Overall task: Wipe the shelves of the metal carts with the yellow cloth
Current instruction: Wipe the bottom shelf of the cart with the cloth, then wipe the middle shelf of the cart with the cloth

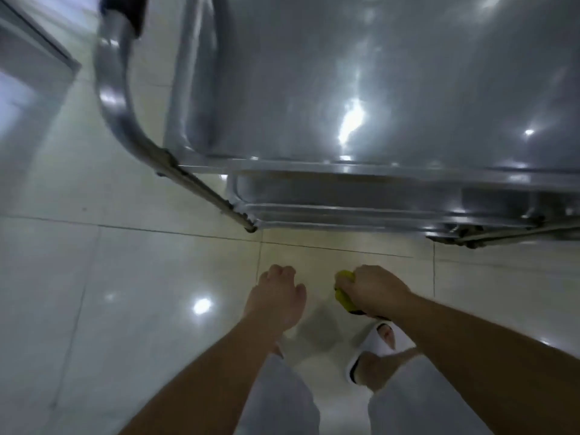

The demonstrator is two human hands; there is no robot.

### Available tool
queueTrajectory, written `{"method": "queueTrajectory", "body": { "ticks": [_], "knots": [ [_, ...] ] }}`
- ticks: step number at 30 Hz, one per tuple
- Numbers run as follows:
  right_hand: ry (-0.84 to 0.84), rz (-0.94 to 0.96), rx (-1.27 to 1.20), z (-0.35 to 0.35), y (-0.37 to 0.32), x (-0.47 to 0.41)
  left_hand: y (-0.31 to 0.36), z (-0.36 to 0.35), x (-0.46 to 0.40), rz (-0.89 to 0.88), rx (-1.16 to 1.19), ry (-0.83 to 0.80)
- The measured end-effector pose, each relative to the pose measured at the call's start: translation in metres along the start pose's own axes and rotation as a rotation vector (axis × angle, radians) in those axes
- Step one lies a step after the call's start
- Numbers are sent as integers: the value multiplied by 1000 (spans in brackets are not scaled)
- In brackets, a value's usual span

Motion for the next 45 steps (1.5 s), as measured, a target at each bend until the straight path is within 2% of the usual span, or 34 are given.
{"method": "queueTrajectory", "body": {
  "ticks": [6,11,19,23,29,38,45],
  "knots": [
    [-26,68,93,46,-120,109,-47,90,136,66,163,118],
    [18,164,178,88,-238,171,-117,153,211,118,166,242],
    [163,350,0,118,-400,227,-214,256,272,166,247,458],
    [142,413,-104,130,-468,218,-247,302,271,180,280,505],
    [149,459,-129,180,-558,162,-298,382,244,195,295,519],
    [258,432,-98,326,-697,50,-392,592,177,270,177,555],
    [408,348,-15,429,-759,-7,-424,734,99,171,163,567]
  ]
}}
Point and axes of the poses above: each hand's wrist, its own x-axis away from the middle knuckle, its own z-axis out of the back of the hand, y = z × x, the point moved 5 cm from there along -x, towards the middle knuckle, and after that the axes turned 6 degrees about -y, right-handed, at the moved point
